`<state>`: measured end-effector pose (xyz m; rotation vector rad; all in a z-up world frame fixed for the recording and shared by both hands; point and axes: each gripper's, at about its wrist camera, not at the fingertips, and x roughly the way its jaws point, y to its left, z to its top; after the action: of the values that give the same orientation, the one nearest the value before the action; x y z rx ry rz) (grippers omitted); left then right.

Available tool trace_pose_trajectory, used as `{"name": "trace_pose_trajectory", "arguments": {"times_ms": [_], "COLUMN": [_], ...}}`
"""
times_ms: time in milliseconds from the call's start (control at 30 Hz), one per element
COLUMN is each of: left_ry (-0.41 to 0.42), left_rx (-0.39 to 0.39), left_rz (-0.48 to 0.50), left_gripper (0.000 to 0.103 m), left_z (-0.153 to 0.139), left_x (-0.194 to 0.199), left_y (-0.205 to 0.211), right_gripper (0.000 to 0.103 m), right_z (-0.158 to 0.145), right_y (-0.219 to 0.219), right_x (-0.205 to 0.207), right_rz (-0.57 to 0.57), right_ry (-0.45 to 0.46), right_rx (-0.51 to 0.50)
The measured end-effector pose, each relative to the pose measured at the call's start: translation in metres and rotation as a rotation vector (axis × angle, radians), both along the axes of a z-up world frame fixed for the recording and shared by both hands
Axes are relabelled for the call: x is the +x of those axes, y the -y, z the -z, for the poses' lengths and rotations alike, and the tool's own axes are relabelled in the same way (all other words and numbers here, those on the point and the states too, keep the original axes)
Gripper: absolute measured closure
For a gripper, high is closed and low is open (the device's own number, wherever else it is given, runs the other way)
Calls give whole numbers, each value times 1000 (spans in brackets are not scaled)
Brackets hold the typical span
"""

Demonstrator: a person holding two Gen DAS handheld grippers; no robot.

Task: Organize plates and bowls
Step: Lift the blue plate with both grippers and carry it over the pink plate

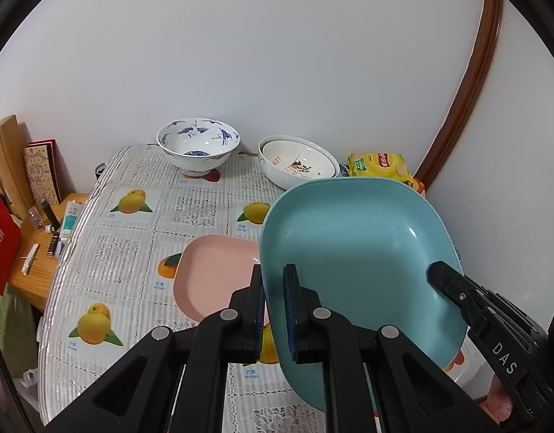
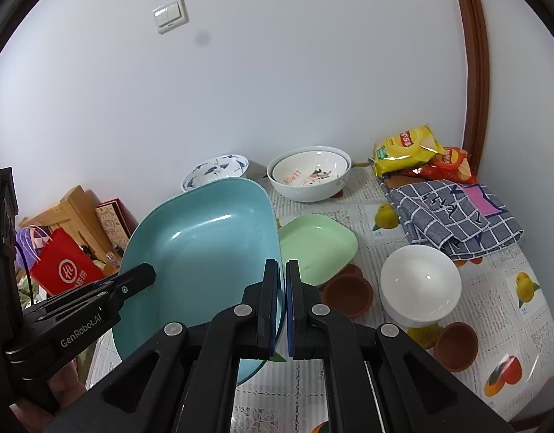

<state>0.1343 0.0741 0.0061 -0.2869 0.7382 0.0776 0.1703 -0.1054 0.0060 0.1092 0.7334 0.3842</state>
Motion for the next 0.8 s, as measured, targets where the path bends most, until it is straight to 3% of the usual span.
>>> {"name": "trace_pose_trajectory", "arguments": {"times_ms": [800], "left_ry": [-88], "left_rx": [-37], "left_rz": [-49], "left_gripper": [93], "left_z": [47], "left_x": [10], "left_y": [-45], "right_gripper": [98], "right_z": [44], "right_y": [-44], "right_x": [14], "right_rz": [-45], "right_ry": [-90], "right_rx": [-40]}}
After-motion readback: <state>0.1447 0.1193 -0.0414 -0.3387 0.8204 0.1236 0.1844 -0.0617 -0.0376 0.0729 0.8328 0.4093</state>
